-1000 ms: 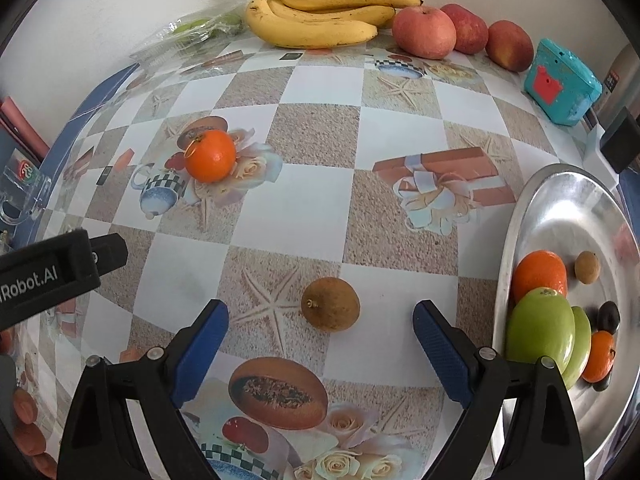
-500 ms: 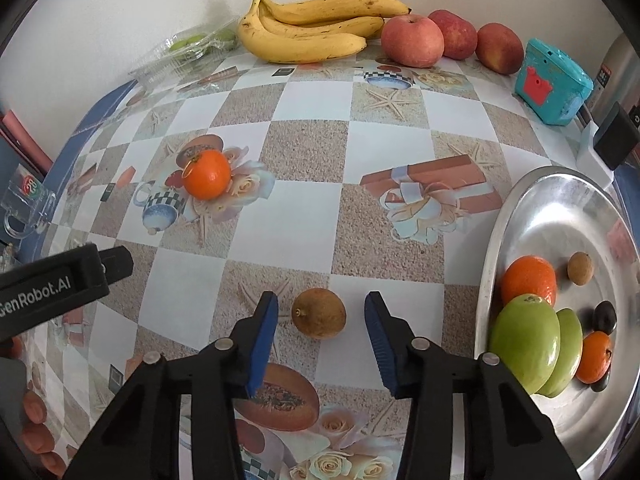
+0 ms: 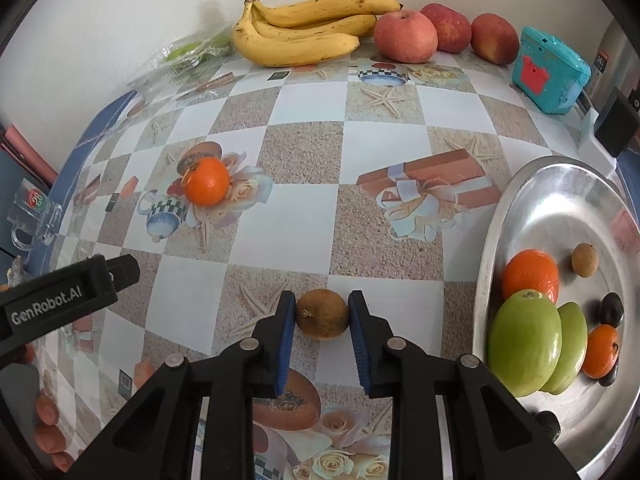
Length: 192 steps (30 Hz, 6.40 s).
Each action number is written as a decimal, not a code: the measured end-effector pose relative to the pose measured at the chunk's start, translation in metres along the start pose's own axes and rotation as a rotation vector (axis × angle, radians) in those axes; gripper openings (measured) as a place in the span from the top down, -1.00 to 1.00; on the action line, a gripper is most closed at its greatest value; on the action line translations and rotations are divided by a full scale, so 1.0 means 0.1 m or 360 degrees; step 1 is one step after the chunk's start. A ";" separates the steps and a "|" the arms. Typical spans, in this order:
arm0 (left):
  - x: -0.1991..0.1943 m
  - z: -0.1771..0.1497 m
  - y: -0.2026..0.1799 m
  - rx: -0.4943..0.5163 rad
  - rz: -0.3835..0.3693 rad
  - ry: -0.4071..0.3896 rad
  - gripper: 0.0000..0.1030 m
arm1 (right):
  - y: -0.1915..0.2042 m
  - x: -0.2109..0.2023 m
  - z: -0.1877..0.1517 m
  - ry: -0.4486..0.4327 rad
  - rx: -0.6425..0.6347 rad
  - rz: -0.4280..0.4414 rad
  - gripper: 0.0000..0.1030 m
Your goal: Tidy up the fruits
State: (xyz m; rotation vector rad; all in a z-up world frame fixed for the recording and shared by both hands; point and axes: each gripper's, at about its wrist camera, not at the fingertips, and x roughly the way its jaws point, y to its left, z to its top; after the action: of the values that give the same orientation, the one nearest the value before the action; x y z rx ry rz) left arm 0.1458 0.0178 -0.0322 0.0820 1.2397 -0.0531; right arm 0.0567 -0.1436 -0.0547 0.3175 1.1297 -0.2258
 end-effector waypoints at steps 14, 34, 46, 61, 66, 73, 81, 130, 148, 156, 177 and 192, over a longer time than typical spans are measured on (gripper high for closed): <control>-0.11 0.17 -0.32 0.0127 -0.0253 -0.0207 -0.63 | -0.13 -0.21 0.16 -0.0139 0.0066 0.0065 0.46; 0.15 0.34 -0.58 0.0157 -0.0507 -0.0213 0.31 | -0.34 -0.31 0.22 -0.0193 0.0189 0.0140 0.46; -0.08 0.37 -0.45 0.0035 -0.0504 -0.0147 0.33 | -0.35 -0.38 0.22 -0.0200 0.0188 0.0127 0.46; -0.46 0.12 -0.37 -0.0034 -0.0572 -0.0107 0.33 | -0.32 -0.64 0.11 -0.0219 0.0108 0.0063 0.46; -0.54 0.03 -0.37 -0.0028 -0.0570 -0.0107 0.33 | -0.31 -0.76 0.06 -0.0237 0.0071 0.0055 0.46; -0.66 -0.13 -0.41 -0.0001 -0.0587 -0.0116 0.33 | -0.37 -0.87 -0.01 -0.0250 0.0067 0.0044 0.46; -0.69 -0.27 -0.67 0.0084 -0.0590 -0.0092 0.33 | -0.71 -0.79 -0.07 -0.0185 0.0192 0.0044 0.46; -0.94 -0.99 -1.93 0.0613 -0.0698 0.0002 0.33 | -1.78 -0.96 -0.19 -0.0159 0.0469 -0.0089 0.42; -0.92 -1.02 -1.95 0.0613 -0.0723 0.0045 0.30 | -1.87 -0.98 -0.19 -0.0163 0.0541 -0.0083 0.27; -0.75 -0.89 -1.76 0.0467 -0.0617 0.0092 0.23 | -1.83 -0.96 -0.19 -0.0149 0.0524 -0.0077 0.27; -0.44 -0.61 -1.27 0.0246 -0.0160 0.0018 -1.00 | -1.55 -0.84 -0.12 -0.0102 0.0349 -0.0159 -0.55; -0.42 -0.55 -1.26 0.0353 -0.0061 -0.0121 -1.00 | -1.51 -0.81 -0.12 -0.0109 0.0314 -0.0212 -0.87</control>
State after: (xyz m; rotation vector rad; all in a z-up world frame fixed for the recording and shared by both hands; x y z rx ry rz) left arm 0.0698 -0.1023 -0.0149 0.2467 1.1559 -0.2250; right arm -0.0369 -0.2786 -0.0059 0.4066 1.0638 -0.4648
